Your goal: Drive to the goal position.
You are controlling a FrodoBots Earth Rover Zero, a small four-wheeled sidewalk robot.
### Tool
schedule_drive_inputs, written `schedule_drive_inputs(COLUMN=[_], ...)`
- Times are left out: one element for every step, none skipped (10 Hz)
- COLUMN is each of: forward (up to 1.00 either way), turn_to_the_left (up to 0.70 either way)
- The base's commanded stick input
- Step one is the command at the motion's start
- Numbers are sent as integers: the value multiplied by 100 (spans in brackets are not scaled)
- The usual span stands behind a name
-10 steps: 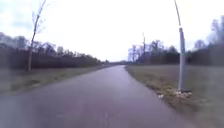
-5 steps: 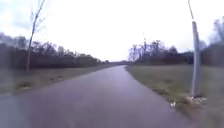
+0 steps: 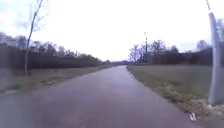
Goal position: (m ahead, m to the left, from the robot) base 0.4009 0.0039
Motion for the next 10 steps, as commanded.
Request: schedule_drive_inputs(forward=[100, 100, 100, 63, 7, 0, 0, 0, 0, 0], turn_to_the_left=[0, 0, 0, 0, 0, 0, 0, 0, 0, 0])
